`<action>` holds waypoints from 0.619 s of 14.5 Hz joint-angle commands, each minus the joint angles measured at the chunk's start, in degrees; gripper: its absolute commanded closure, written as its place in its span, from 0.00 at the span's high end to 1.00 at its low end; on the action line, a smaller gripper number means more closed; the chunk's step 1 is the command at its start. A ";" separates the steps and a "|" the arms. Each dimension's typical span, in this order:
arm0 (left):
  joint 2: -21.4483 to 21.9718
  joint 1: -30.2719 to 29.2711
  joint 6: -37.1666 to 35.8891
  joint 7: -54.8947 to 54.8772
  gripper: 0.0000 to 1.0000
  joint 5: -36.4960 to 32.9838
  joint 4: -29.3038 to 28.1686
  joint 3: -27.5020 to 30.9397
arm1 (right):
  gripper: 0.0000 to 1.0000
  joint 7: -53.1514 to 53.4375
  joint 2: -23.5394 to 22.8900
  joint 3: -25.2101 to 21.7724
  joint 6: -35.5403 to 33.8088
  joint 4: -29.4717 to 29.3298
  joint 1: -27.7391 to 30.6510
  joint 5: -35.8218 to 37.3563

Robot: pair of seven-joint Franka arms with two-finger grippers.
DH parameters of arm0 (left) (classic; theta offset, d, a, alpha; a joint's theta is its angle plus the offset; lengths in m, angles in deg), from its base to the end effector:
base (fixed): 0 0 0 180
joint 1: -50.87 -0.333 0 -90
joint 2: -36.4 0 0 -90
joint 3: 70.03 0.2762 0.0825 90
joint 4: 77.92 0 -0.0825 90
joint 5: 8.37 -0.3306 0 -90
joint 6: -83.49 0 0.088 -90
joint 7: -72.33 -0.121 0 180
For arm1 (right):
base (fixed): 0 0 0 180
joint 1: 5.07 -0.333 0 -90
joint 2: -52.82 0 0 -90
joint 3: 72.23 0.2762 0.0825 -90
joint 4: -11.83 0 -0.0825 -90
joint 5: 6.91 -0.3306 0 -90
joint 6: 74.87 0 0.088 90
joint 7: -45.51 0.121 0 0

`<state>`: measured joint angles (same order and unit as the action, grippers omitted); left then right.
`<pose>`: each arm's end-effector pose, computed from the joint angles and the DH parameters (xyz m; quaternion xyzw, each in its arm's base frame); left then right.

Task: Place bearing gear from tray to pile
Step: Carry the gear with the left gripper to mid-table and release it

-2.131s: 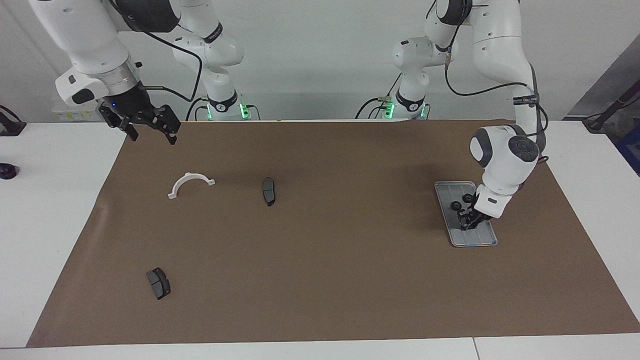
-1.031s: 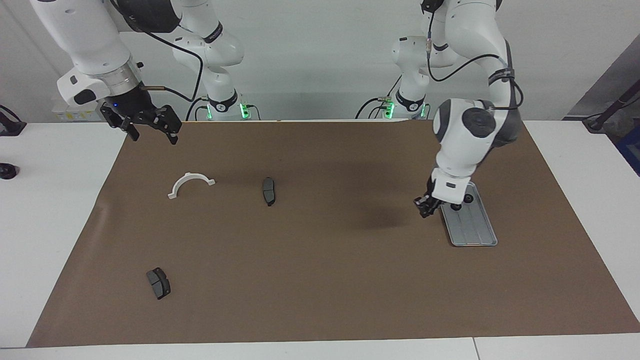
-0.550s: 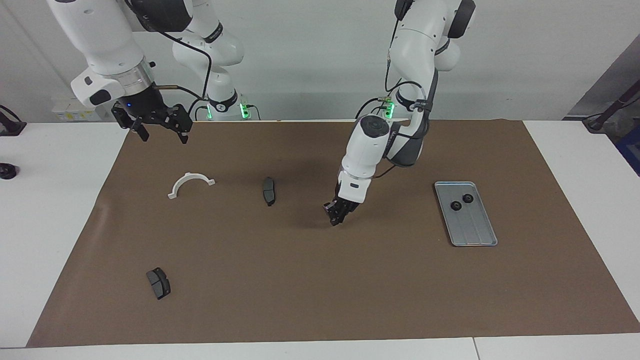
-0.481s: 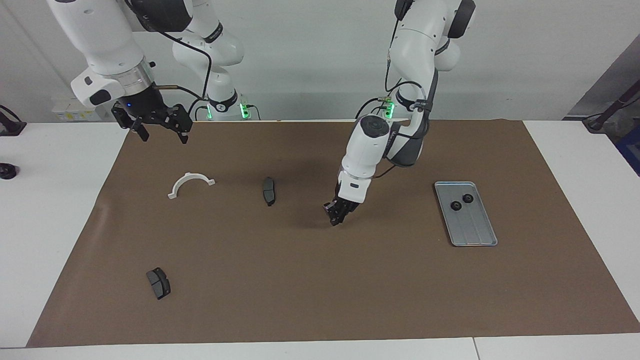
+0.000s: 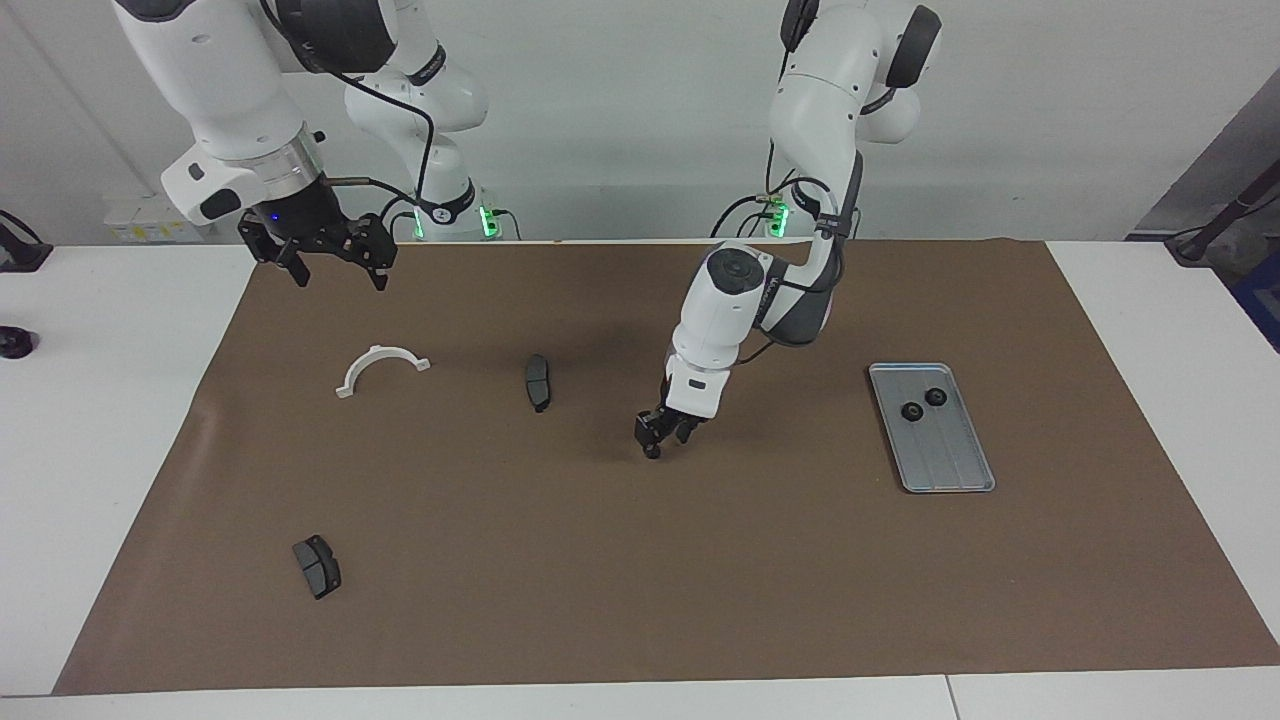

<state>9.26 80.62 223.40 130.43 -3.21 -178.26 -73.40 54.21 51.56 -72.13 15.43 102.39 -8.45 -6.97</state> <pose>0.5239 -0.3390 0.3067 0.9612 0.2495 0.0432 0.1092 0.5054 0.0309 0.5560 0.9989 -0.0455 -0.0132 0.0009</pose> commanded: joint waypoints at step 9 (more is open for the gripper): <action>12.89 -20.76 -18.98 -10.08 1.00 -5.07 -5.20 5.12 | 1.00 9.48 -9.26 0.25 11.47 -0.53 -11.98 5.76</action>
<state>20.08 63.18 204.61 124.82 -7.20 -179.24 -67.71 60.71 47.19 -71.90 25.80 105.48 -17.29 -4.53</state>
